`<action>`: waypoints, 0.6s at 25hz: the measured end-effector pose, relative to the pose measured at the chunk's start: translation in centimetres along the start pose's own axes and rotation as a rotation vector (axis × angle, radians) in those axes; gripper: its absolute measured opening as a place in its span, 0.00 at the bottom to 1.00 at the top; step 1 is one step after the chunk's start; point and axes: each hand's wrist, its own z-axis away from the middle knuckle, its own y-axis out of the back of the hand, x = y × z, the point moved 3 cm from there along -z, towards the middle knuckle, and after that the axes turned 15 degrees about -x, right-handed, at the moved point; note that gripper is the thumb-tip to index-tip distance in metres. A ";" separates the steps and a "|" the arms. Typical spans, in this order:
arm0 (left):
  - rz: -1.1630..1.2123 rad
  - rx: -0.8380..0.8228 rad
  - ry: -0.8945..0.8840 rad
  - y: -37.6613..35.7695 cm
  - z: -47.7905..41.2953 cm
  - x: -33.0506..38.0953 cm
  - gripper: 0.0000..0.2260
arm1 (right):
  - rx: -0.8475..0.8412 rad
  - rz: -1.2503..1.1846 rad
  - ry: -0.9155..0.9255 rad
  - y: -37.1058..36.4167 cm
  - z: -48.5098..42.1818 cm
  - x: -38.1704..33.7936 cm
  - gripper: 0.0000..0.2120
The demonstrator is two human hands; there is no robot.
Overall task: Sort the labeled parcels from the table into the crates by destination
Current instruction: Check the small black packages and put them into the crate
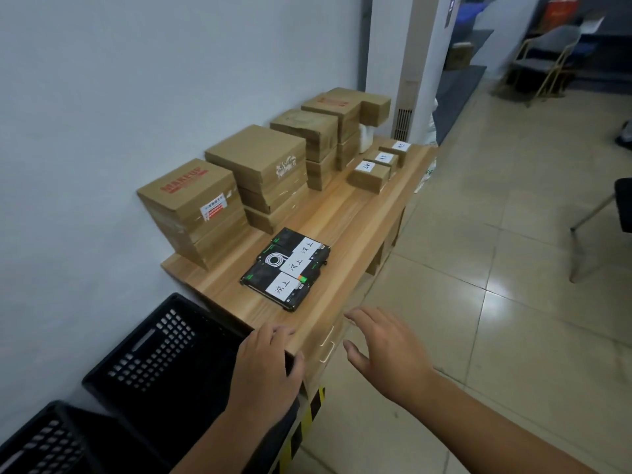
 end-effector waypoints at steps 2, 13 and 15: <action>-0.001 0.003 0.008 -0.5 -2.7 0.8 0.16 | -0.019 0.014 0.020 0.5 -2.0 2.1 0.22; 0.078 0.005 0.162 -1.7 -20.2 -1.2 0.17 | -0.042 0.337 0.281 2.0 -20.0 10.0 0.18; 0.076 -0.010 0.196 -1.9 -22.2 -2.2 0.16 | -0.073 0.336 0.334 2.2 -23.4 10.4 0.17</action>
